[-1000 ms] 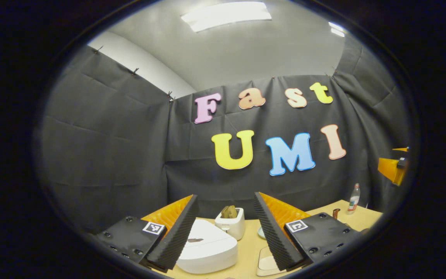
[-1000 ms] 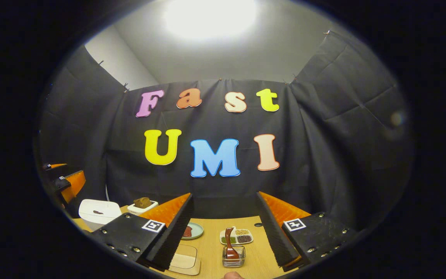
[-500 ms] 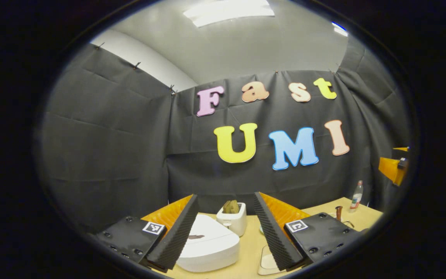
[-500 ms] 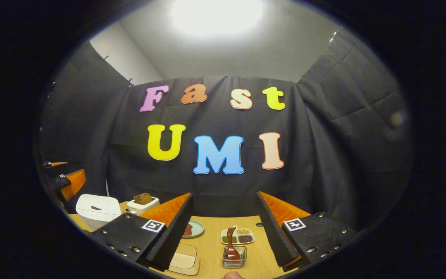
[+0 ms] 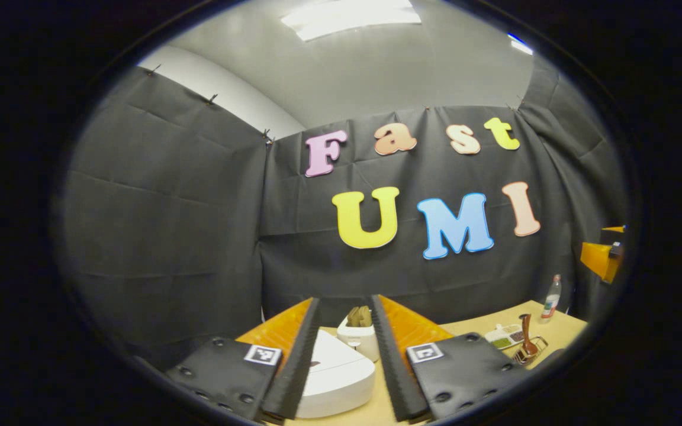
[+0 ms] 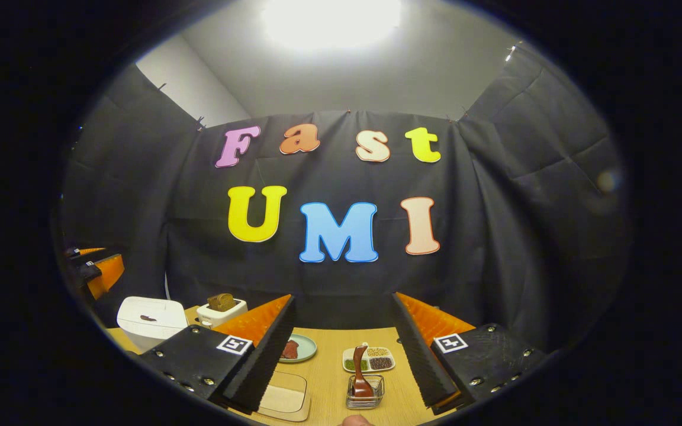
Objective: Close the left gripper, press the button to open the rice cooker; take a wooden spoon from the chopstick holder with the right hand, scoop a spoonful of rice and pour it into the rice cooker, then put the wooden spoon back into the chopstick holder.
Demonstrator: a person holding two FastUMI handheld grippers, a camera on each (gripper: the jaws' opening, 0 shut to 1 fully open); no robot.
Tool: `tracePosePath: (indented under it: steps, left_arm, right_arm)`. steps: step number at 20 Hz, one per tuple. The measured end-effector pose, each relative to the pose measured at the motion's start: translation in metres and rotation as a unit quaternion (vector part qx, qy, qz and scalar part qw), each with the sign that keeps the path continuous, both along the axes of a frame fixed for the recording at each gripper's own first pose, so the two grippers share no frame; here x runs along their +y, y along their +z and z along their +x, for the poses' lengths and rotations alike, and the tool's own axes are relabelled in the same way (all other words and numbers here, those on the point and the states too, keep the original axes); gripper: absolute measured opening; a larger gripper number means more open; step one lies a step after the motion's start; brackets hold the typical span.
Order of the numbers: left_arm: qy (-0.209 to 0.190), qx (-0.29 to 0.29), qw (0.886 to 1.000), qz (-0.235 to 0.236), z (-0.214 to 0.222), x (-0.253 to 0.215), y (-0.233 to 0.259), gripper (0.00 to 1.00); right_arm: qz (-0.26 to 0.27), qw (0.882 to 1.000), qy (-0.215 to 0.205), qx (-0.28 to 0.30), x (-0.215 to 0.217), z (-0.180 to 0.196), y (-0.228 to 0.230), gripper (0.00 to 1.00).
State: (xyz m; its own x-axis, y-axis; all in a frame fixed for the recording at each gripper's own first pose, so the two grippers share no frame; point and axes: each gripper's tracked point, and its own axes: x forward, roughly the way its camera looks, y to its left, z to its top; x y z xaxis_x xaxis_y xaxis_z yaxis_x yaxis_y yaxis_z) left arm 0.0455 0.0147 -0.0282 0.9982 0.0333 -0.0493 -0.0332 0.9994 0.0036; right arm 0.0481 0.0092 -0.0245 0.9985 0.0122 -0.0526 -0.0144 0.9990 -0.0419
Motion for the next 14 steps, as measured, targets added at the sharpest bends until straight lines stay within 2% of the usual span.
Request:
tracePosePath:
  steps: [3, 4, 9, 13, 14]
  left_arm:
    - [0.006, 0.005, 1.000, 0.000, 0.002, 0.004, -0.002, 0.22]
    - [0.008, 0.008, 1.000, 0.001, 0.005, 0.006, -0.006, 0.17]
    - [-0.016, 0.038, 0.999, -0.003, 0.017, 0.002, -0.025, 0.09]
    - [-0.002, 0.042, 0.999, 0.016, 0.034, 0.018, -0.036, 0.09]
    - [-0.001, 0.049, 0.999, 0.014, 0.040, 0.021, -0.045, 0.05]
  right_arm:
    - [0.001, 1.000, 0.002, 0.001, 0.003, 0.000, 0.001, 0.96]
    - [0.001, 1.000, 0.000, 0.001, 0.002, 0.001, 0.001, 0.96]
    - [0.004, 1.000, -0.006, -0.003, 0.000, -0.003, 0.002, 0.96]
    - [0.000, 1.000, -0.017, -0.001, -0.005, -0.007, 0.000, 0.96]
    - [-0.001, 1.000, -0.021, 0.001, -0.006, -0.008, -0.001, 0.96]
